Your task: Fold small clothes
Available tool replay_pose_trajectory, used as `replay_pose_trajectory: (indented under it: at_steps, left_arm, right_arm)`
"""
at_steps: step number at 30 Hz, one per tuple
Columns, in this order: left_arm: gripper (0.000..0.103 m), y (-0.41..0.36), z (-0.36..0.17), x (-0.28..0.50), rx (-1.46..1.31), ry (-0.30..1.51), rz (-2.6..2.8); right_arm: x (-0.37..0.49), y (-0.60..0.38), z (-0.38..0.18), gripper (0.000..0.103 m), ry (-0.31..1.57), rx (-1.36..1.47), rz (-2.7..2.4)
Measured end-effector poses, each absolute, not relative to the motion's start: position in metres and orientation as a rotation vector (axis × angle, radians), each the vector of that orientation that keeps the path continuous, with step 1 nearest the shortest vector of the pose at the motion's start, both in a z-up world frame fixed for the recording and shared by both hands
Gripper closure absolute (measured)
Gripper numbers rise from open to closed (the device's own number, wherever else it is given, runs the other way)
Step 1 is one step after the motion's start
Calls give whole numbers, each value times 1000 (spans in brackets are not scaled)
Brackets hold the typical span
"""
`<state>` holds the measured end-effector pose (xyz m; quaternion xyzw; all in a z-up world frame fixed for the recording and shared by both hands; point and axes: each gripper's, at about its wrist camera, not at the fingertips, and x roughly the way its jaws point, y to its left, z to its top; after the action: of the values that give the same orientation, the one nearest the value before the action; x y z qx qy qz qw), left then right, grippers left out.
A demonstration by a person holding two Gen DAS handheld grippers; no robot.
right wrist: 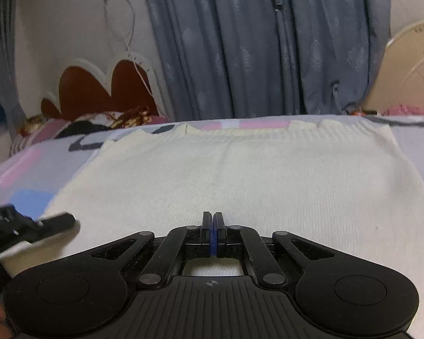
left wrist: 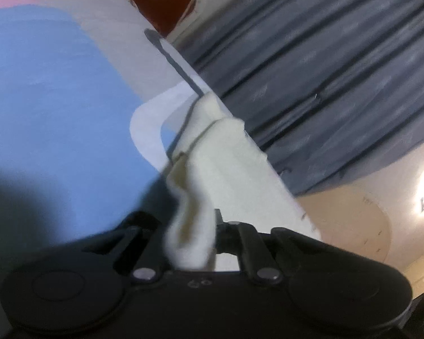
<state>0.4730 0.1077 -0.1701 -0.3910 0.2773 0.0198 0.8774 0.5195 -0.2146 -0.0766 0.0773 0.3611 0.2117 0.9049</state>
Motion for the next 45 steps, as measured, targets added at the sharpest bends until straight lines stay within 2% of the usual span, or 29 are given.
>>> replay_pose_trajectory:
  at_steps: [3, 5, 11, 18, 19, 20, 21, 22, 23, 24, 25, 26, 27, 29, 32, 36, 45]
  left_arm:
    - [97, 93, -145, 475, -677, 577, 7]
    - [97, 79, -125, 479, -599, 564, -42]
    - [98, 6, -75, 497, -343, 529, -156]
    - [97, -101, -81, 512, -194, 604, -324]
    - [95, -118, -88, 512, -174, 643, -360]
    - [78, -133, -95, 514, -163, 688, -410]
    - [67, -146, -102, 515, -167, 731, -458]
    - [43, -154, -106, 510, -176, 750, -508]
    - [33, -156, -105, 502, -169, 728, -521]
    - [34, -152, -101, 494, -157, 690, -517]
    - [34, -143, -96, 489, -156, 670, -506]
    - [34, -130, -92, 489, -173, 656, -489]
    - [34, -112, -87, 490, -203, 623, -457]
    - [35, -84, -80, 494, -228, 561, -364]
    - [37, -45, -87, 514, -246, 586, -241]
    - [40, -26, -110, 531, -251, 668, -207]
    - [35, -24, -124, 535, -141, 707, -229]
  right_arm:
    - [519, -224, -70, 103, 727, 186, 426]
    - [510, -240, -58, 103, 613, 221, 368]
    - [498, -316, -41, 103, 530, 372, 231]
    - [481, -404, -28, 103, 516, 419, 108]
    - [480, -411, -26, 103, 520, 424, 107]
    - [478, -420, -25, 103, 526, 437, 121]
    - [478, -423, -25, 103, 539, 448, 137]
    - [478, -427, -25, 103, 561, 458, 152]
    - [478, -431, -25, 101, 574, 463, 163]
    - [478, -434, -24, 89, 579, 473, 169]
    - [476, -435, -23, 78, 577, 471, 176]
    - [470, -435, -21, 50, 562, 461, 181]
    - [466, -436, -20, 45, 553, 460, 197]
    - [466, -434, -20, 46, 561, 469, 244]
    - [478, -415, -23, 62, 597, 489, 316]
    - [492, -389, -34, 62, 655, 457, 348]
    - [518, -371, -59, 62, 744, 447, 340]
